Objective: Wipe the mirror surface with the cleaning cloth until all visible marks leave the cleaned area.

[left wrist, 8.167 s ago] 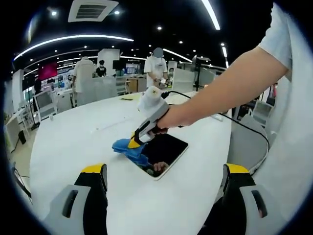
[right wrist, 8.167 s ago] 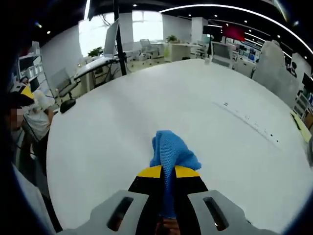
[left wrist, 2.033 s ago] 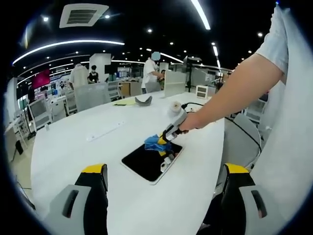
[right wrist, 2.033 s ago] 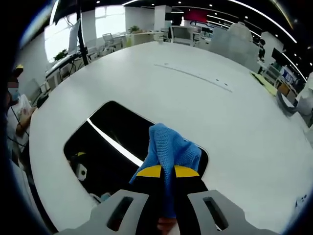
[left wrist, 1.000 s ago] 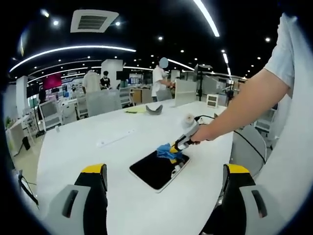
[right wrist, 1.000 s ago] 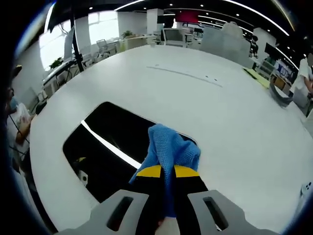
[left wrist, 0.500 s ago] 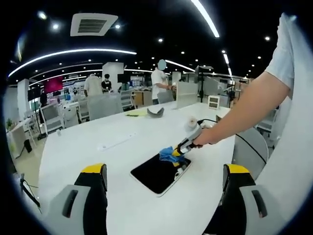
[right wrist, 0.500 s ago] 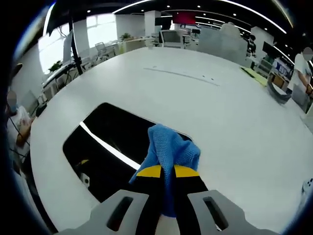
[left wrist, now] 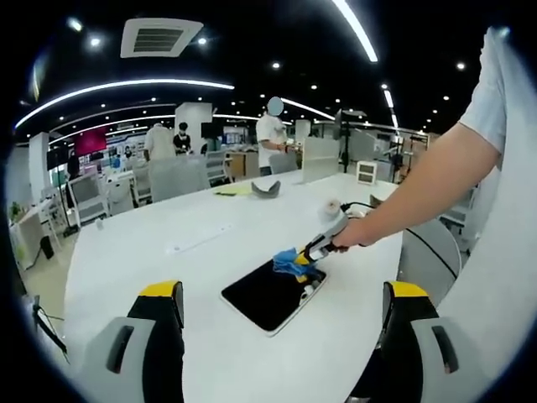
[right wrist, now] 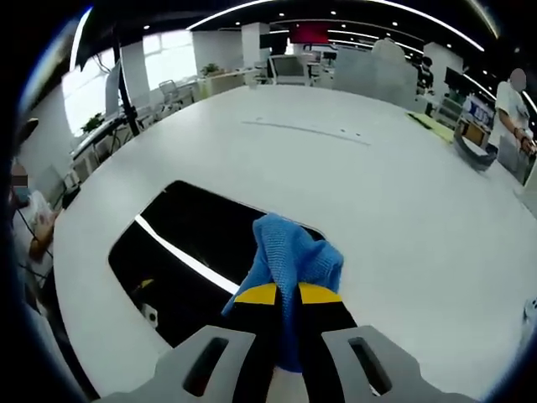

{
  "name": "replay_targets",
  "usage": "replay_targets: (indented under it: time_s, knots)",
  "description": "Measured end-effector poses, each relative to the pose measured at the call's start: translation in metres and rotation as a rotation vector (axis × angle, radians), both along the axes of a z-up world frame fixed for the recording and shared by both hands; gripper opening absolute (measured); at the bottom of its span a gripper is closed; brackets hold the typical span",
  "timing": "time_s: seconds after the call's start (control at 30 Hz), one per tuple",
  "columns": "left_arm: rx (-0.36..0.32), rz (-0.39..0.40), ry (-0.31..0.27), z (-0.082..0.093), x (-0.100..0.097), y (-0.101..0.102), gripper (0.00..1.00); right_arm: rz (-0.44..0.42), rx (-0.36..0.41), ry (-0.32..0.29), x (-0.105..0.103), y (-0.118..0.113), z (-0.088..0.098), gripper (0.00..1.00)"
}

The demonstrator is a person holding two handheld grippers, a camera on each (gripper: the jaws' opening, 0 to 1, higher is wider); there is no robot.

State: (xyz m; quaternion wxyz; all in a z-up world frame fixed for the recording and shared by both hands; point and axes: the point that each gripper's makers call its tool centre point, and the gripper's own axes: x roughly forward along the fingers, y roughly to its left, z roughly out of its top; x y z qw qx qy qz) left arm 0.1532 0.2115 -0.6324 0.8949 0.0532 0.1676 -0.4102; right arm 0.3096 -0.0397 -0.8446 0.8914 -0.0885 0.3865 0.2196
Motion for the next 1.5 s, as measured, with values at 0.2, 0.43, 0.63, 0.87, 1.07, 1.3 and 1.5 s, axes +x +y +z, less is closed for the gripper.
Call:
replay_targets:
  time_s: [0.2,0.43,0.63,0.87,1.07,1.3,1.5]
  knots:
    - [0.014,0.001,0.001,-0.001,-0.004,0.0,1.0,-0.008,0.011,-0.008,0.0,0.0,0.0,0.02]
    - [0.025,0.004,0.002,-0.001,-0.005,0.003,1.0,-0.032,0.015,-0.01,0.0,0.0,0.0,0.02]
    - [0.012,0.008,0.011,0.0,-0.005,0.005,1.0,-0.042,0.013,-0.008,0.001,0.0,0.0,0.02]
    - [0.018,0.012,0.0,0.002,-0.002,0.008,1.0,-0.049,0.004,-0.005,0.001,0.0,0.0,0.02]
    - [0.014,0.006,-0.005,0.004,0.001,0.007,1.0,-0.056,0.004,-0.007,0.0,0.001,0.0,0.02]
    - [-0.002,-0.005,0.001,0.004,0.002,0.003,1.0,-0.025,-0.019,-0.001,-0.005,0.007,0.0,0.02]
    - [0.009,-0.011,-0.019,0.006,0.002,0.002,1.0,-0.032,-0.011,-0.004,-0.006,0.012,-0.001,0.02]
